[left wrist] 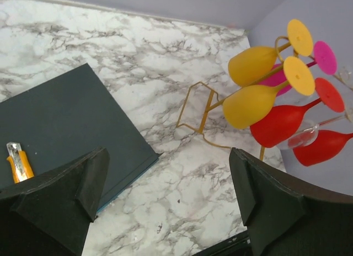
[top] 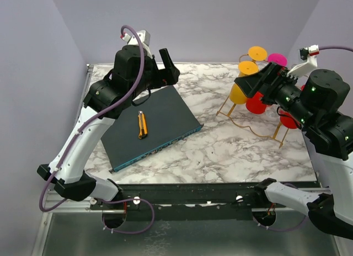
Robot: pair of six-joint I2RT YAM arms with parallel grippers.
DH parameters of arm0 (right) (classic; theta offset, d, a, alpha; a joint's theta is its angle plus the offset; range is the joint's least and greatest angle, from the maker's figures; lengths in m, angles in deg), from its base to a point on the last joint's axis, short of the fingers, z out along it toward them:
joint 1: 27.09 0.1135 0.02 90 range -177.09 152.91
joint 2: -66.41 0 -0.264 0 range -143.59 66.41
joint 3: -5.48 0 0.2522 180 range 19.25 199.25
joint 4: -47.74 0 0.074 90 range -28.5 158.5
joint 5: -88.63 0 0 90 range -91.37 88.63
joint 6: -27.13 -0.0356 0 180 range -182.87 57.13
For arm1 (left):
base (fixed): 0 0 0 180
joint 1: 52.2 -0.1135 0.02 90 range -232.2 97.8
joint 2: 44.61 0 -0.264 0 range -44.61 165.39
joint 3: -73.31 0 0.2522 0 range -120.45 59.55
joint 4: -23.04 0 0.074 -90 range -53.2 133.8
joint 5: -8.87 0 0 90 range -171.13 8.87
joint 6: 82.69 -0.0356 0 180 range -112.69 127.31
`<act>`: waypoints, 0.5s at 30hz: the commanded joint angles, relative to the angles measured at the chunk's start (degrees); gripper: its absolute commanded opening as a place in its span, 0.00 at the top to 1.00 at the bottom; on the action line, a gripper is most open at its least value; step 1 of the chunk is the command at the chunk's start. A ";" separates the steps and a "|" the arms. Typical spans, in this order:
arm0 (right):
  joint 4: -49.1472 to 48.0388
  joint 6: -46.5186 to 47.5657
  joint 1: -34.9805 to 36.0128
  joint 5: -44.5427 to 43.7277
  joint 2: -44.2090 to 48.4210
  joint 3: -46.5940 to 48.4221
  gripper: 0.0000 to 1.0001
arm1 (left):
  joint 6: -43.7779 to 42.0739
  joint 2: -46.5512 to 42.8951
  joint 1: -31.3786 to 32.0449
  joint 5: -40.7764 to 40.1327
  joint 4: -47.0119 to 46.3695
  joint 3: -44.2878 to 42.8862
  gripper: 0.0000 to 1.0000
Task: Take the wine glass off the wine glass rack
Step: Pick up the wine glass from the wine rack.
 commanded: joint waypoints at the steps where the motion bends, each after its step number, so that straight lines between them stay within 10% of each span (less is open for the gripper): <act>1: 1.67 -0.94 0.00 -0.35 1.76 -2.06 0.00 | 0.26 -4.62 0.18 2.43 -4.60 7.89 0.01; 15: -0.83 -2.46 0.01 0.29 3.98 -2.35 0.00 | 13.51 1.05 2.17 11.93 -28.28 17.52 0.01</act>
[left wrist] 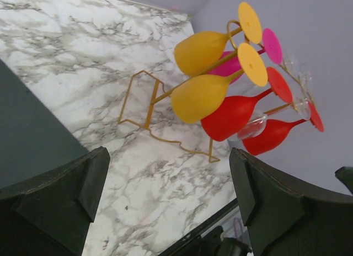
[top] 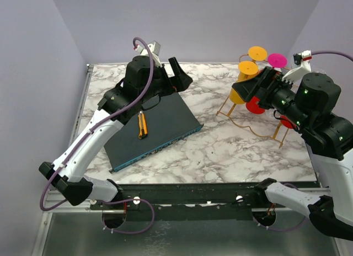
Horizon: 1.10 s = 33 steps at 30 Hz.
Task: Take the wine glass off the wine glass rack
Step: Pick up the wine glass from the wine rack.
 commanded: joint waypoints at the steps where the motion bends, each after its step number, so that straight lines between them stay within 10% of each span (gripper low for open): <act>1: -1.63 -0.81 -0.02 0.51 2.08 2.62 0.00 | 6.29 5.26 1.73 2.22 -10.51 -2.10 0.01; 33: 0.81 -3.45 -0.07 -1.17 9.43 5.61 0.00 | 25.71 39.76 9.27 -0.77 -17.65 -30.59 0.48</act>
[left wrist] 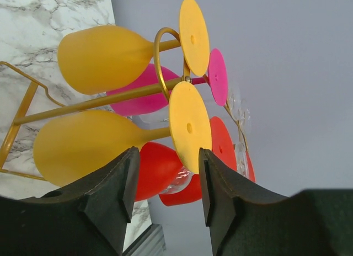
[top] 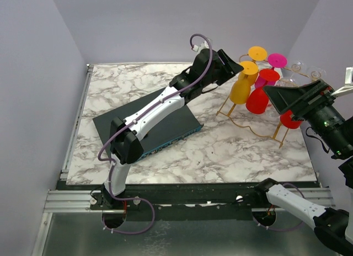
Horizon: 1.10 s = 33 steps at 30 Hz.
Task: Take the wine glass off the wine glass rack
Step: Pick up the wine glass from the wine rack.
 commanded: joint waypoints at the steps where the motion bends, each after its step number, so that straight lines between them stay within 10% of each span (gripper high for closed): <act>1: 0.70 -0.74 -0.06 -1.15 0.86 -0.27 0.00 | 2.77 2.02 0.27 -0.26 -1.57 -3.68 0.50; 22: 1.39 -1.02 0.00 -2.05 1.67 0.17 0.00 | 8.08 5.02 0.26 1.79 -2.86 -6.87 1.00; 33: 1.27 -1.24 -0.01 -2.30 1.51 -0.06 0.00 | 12.10 3.86 0.45 4.89 -4.17 -6.26 1.00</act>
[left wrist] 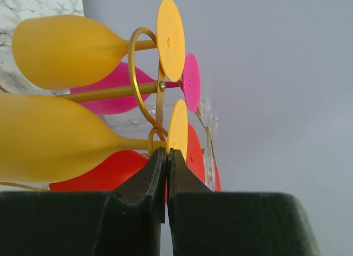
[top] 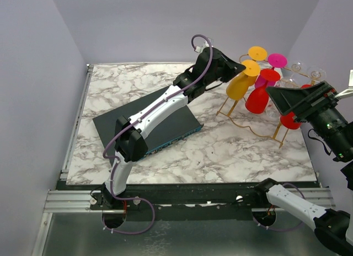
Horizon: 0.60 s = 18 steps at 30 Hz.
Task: Take the wine glass off the wine glass rack
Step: Pick up the wine glass from the wine rack.
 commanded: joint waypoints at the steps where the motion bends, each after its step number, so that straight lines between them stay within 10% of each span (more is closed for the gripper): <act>1: 1.18 -0.63 0.01 -1.31 0.39 0.06 0.00 | 2.97 -0.89 0.37 2.80 -2.63 -0.39 1.00; 18: 0.59 -0.59 -0.01 -1.70 0.62 -0.46 0.00 | 4.39 -3.78 1.06 6.08 -6.33 4.13 1.00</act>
